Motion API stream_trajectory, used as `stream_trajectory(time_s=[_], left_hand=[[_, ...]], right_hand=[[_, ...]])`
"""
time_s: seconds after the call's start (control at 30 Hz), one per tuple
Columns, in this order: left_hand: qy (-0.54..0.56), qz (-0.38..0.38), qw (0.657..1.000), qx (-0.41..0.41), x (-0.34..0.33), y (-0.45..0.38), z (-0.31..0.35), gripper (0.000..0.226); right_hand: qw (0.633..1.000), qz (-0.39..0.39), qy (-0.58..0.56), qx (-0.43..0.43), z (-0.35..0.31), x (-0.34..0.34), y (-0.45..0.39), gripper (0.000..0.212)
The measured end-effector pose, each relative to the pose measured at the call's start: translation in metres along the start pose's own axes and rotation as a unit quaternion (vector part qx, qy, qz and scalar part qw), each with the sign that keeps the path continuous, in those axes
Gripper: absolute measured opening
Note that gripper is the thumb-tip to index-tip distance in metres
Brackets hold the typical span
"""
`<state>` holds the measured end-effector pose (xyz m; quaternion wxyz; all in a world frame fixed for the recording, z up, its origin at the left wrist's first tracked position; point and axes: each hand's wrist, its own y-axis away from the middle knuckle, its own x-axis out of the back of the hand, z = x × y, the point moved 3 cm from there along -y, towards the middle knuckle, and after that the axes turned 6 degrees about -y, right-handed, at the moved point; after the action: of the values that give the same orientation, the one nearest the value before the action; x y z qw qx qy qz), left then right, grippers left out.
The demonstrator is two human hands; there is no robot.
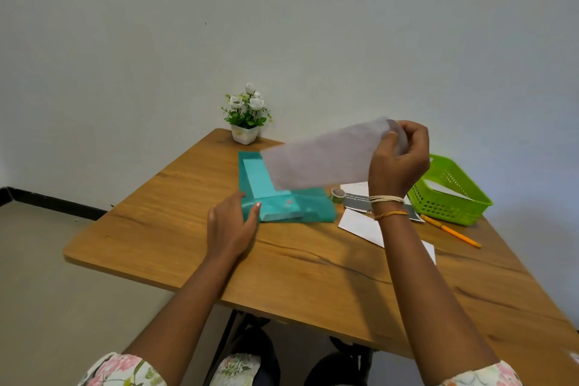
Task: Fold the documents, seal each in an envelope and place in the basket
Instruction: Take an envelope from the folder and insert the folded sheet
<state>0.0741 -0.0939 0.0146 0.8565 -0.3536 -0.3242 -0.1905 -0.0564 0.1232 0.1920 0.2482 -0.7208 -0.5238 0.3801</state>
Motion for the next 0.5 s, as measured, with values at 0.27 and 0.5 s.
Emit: stream_trajectory(time_s=[0.27, 0.5], left_hand=[[-0.082, -0.121, 0.958, -0.247, -0.012, 0.009, 0.025, 0.058], [-0.242, -0.109, 0.957, -0.114, -0.015, 0.004, 0.012, 0.066]], right_hand=[[0.999, 0.006, 0.002, -0.053, 0.027, 0.004, 0.021, 0.019], [0.977, -0.208, 0.049, 0.004, 0.036, -0.005, 0.055, 0.045]])
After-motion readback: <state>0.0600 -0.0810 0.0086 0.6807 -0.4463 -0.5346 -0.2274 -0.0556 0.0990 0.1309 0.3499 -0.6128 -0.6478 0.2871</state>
